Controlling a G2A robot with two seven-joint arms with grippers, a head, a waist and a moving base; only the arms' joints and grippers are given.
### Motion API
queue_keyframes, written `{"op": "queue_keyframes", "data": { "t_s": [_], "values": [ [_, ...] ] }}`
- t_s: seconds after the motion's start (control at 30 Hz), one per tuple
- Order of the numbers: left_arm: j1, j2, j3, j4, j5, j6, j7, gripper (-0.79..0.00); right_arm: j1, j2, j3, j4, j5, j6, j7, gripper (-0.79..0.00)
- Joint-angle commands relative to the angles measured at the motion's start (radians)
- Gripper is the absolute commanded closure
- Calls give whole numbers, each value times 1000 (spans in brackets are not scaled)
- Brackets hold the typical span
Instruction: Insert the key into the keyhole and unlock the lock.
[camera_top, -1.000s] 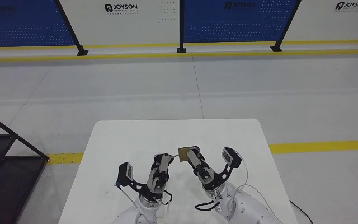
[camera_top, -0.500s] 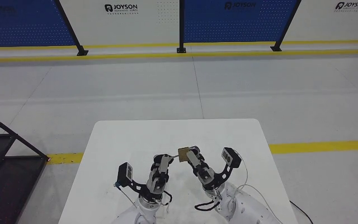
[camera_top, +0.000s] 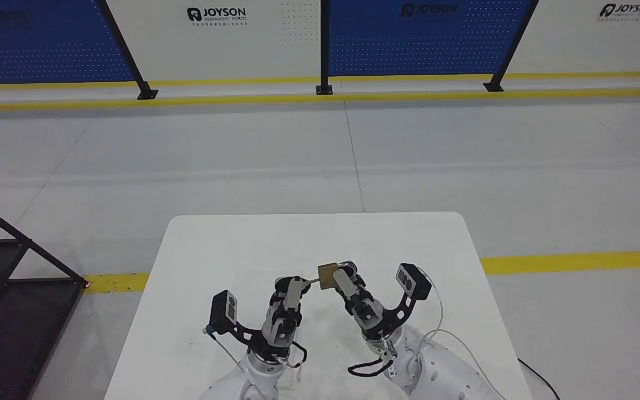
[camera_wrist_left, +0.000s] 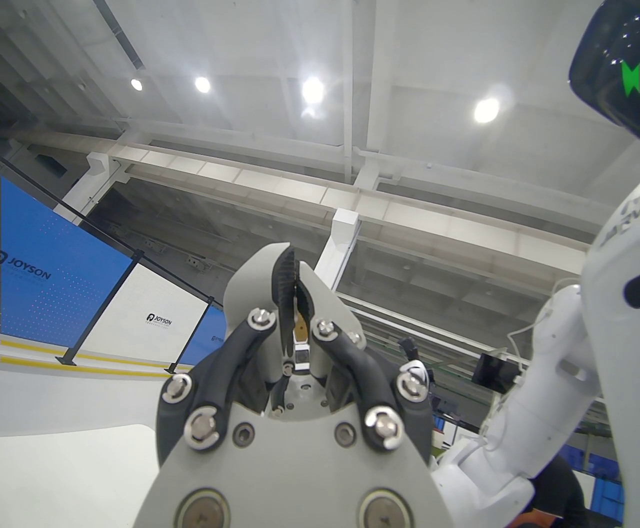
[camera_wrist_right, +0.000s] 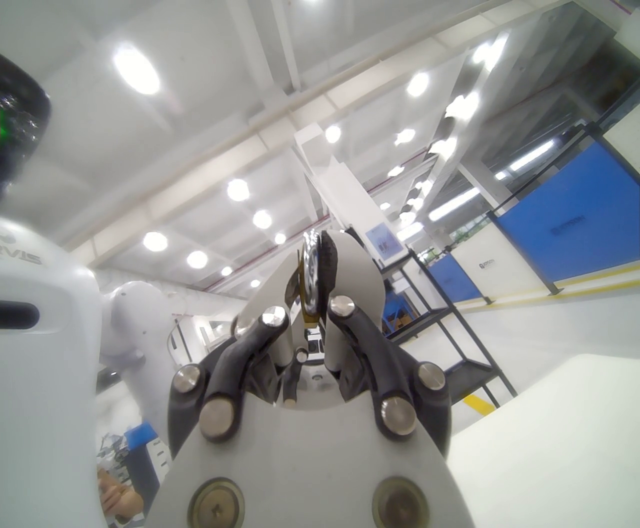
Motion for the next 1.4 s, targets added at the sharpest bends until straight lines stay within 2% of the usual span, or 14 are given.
{"op": "queue_keyframes", "data": {
  "t_s": [0.0,0.33,0.8,1.1,1.17,1.3,1.37],
  "values": [
    [-2,0,1,3,-1,0,0,0,0,0,0,0,0,0,0,0],
    [-5,0,3,4,-5,5,5,0,0,0,0,0,0,0,0,0],
    [-1,3,-1,2,-2,3,3,0,-49,-8,66,-47,40,52,140,0],
    [0,4,1,12,13,4,4,0,-71,-22,93,-54,26,63,170,0],
    [-2,4,3,17,21,5,5,-203,-74,-25,100,-54,20,63,174,0],
    [-5,4,7,23,27,11,11,-354,-84,-30,113,-55,15,57,178,0],
    [-7,4,9,24,27,12,12,-369,-88,-32,120,-55,15,52,181,0]
  ]
}}
